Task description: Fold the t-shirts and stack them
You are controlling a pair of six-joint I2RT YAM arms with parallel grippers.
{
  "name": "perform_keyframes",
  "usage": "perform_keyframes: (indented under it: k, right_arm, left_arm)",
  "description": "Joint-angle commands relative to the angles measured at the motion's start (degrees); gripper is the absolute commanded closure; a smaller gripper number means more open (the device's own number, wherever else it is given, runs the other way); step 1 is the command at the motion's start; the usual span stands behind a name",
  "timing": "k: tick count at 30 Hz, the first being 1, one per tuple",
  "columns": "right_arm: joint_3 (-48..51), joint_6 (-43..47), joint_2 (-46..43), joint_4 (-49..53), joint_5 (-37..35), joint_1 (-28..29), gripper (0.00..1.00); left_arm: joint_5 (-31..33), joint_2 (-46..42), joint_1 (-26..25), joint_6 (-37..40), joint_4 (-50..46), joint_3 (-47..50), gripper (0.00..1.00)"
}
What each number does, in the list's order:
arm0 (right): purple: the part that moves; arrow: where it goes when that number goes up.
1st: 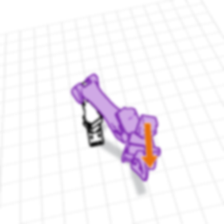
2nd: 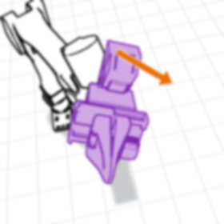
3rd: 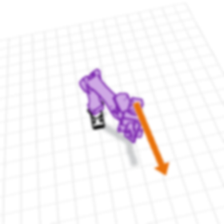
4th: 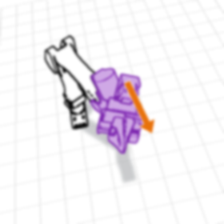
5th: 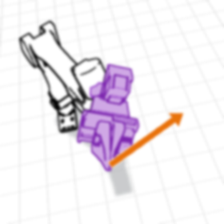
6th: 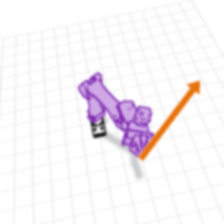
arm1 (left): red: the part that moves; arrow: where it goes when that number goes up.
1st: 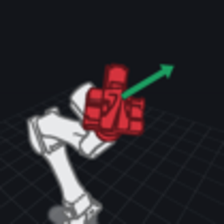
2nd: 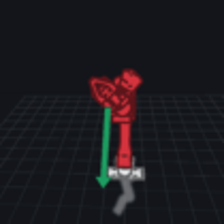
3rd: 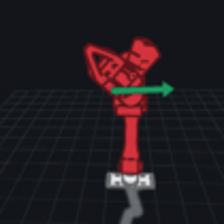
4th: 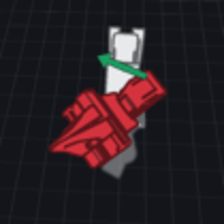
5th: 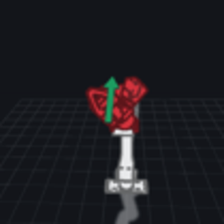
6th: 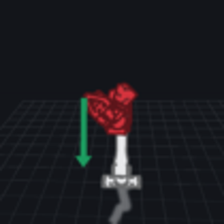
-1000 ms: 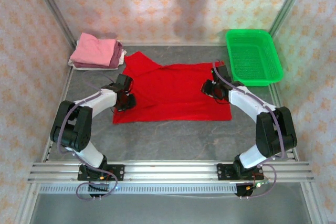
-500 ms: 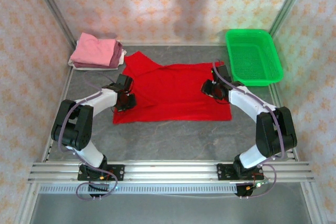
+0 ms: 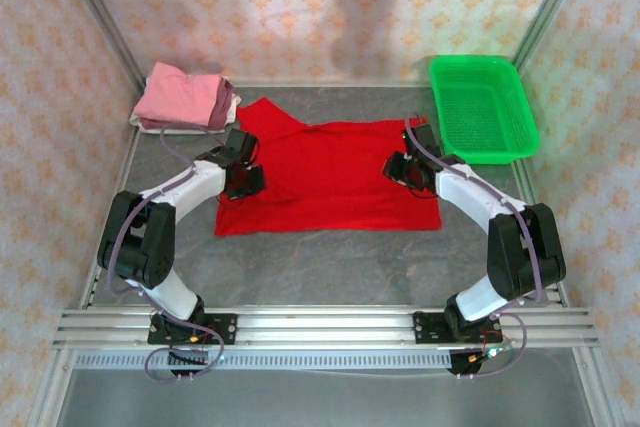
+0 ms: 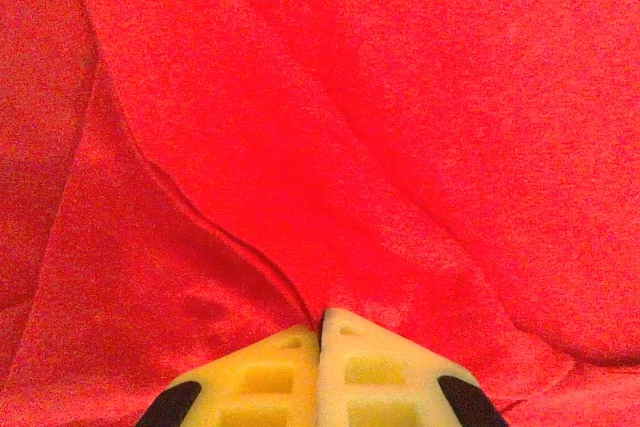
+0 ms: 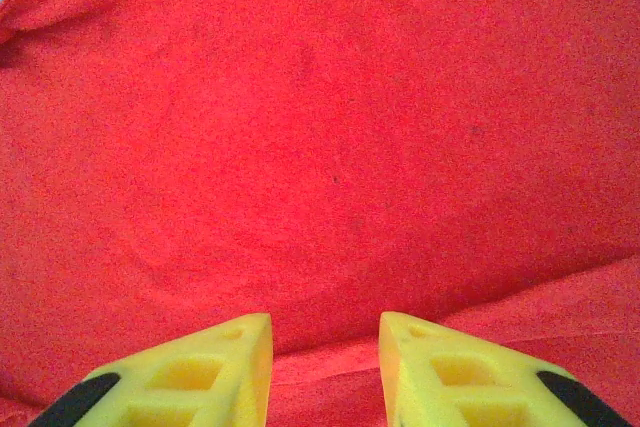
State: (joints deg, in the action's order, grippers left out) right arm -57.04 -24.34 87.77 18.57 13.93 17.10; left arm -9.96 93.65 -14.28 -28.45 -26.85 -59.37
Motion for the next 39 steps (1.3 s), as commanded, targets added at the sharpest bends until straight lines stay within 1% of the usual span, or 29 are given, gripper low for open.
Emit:
perform_keyframes:
  k: [1,7,10,15,16,18,19,20,21,22,24,26,28,31,34,36,39]
  right_arm:
    - [-1.2,0.9,-1.0,-0.4,-0.8,0.1,0.66]
    - [-1.6,0.8,0.0,-0.5,-0.7,0.1,0.66]
    - [-1.6,0.7,-0.4,-0.5,-0.8,0.1,0.65]
    - [-1.8,0.6,-0.3,-0.1,-1.0,0.1,0.65]
    - [-1.8,0.7,-0.3,0.1,-1.0,0.1,0.65]
    - [-1.9,0.5,-0.2,0.2,-1.0,0.1,0.65]
    - [-2.0,0.6,-0.2,0.4,-0.9,0.1,0.65]
    - [-2.3,0.6,-0.1,0.7,-0.8,0.1,0.65]
    - [-2.5,0.7,0.0,1.0,-0.8,0.1,0.65]
    - [-2.6,0.8,-0.1,1.2,-0.8,0.1,0.65]
    - [-2.7,1.2,-0.4,1.8,-1.3,0.1,0.64]
    - [-2.7,1.7,-0.5,2.6,-2.0,0.1,0.64]
    - [-2.1,2.3,-0.7,3.5,-2.2,0.0,0.64]
    - [1.1,2.2,-1.9,2.9,-2.3,0.1,0.64]
    - [4.8,1.5,-3.8,3.0,-2.9,0.1,0.64]
    - [7.5,0.5,-5.2,2.8,-2.7,0.1,0.65]
    - [10.6,-1.6,-6.8,2.9,-3.1,0.1,0.68]
  left_arm:
    - [1.8,2.1,-0.6,1.2,-1.8,-4.1,1.00]
    - [3.9,9.6,-0.7,3.3,-2.7,-14.8,1.00]
    - [4.2,15.2,-1.1,5.0,-4.5,-22.0,1.00]
    - [6.1,27.7,-3.4,11.0,-13.4,-38.6,1.00]
    - [6.9,29.1,-4.1,11.7,-14.6,-41.1,0.94]
    - [7.0,31.9,-5.3,13.2,-17.5,-46.3,0.66]
    - [7.5,32.4,-5.9,13.6,-18.3,-47.4,0.56]
    - [8.8,32.3,-6.4,13.8,-18.6,-47.9,0.43]
    - [9.7,31.6,-6.8,13.9,-18.4,-47.4,0.38]
    - [10.4,30.4,-6.9,13.9,-18.0,-46.2,0.38]
    - [12.5,25.4,-6.9,13.3,-15.3,-40.6,0.38]
    - [14.0,19.0,-6.7,12.7,-11.6,-33.2,0.37]
    - [14.2,11.7,-6.2,11.7,-8.6,-25.9,0.37]
    - [11.6,2.2,-3.4,8.8,-4.4,-14.2,0.38]
    - [6.6,-5.3,1.3,5.5,-1.0,-2.8,0.38]
    - [3.2,-8.2,4.4,4.4,-0.7,2.9,0.40]
    - [0.2,-8.9,5.7,4.5,-1.8,7.1,0.44]
